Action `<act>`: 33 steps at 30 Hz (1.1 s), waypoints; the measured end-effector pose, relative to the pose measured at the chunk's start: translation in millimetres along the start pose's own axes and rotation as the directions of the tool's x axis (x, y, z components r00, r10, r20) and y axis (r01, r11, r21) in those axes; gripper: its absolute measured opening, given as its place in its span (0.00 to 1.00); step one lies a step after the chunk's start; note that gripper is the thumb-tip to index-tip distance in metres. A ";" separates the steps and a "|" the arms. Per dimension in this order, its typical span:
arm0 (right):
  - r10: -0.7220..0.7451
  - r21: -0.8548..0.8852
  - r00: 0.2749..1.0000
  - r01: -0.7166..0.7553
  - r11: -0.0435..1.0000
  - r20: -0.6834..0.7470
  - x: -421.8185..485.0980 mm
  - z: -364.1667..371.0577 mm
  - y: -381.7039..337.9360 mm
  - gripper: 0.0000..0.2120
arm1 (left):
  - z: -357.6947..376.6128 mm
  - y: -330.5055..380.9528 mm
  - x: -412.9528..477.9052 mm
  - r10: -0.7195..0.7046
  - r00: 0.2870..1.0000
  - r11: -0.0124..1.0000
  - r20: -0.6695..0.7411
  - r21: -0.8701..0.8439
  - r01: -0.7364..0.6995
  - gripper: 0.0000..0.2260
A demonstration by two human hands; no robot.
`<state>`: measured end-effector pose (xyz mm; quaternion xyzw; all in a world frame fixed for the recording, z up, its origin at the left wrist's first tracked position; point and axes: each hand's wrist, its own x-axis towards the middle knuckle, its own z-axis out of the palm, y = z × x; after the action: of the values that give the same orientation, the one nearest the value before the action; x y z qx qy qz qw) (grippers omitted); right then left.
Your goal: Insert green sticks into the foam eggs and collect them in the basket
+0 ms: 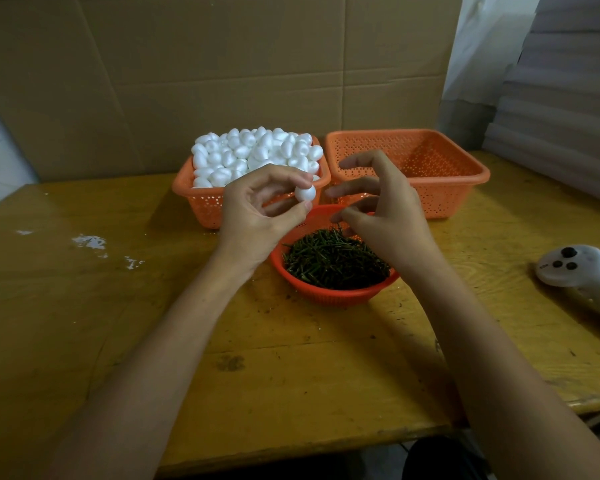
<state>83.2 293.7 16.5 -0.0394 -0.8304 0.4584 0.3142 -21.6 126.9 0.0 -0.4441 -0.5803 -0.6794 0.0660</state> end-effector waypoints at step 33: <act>-0.016 -0.315 0.965 0.102 0.944 0.263 -0.5 3.8 0.5 0.11 | -1.1 0.3 1.3 -0.097 0.993 0.995 -0.065 -0.021 0.096 0.13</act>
<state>81.4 291.0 14.4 -0.0061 -0.9290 0.3066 0.2070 -22.9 126.4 1.2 -0.3936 -0.5926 -0.7011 0.0482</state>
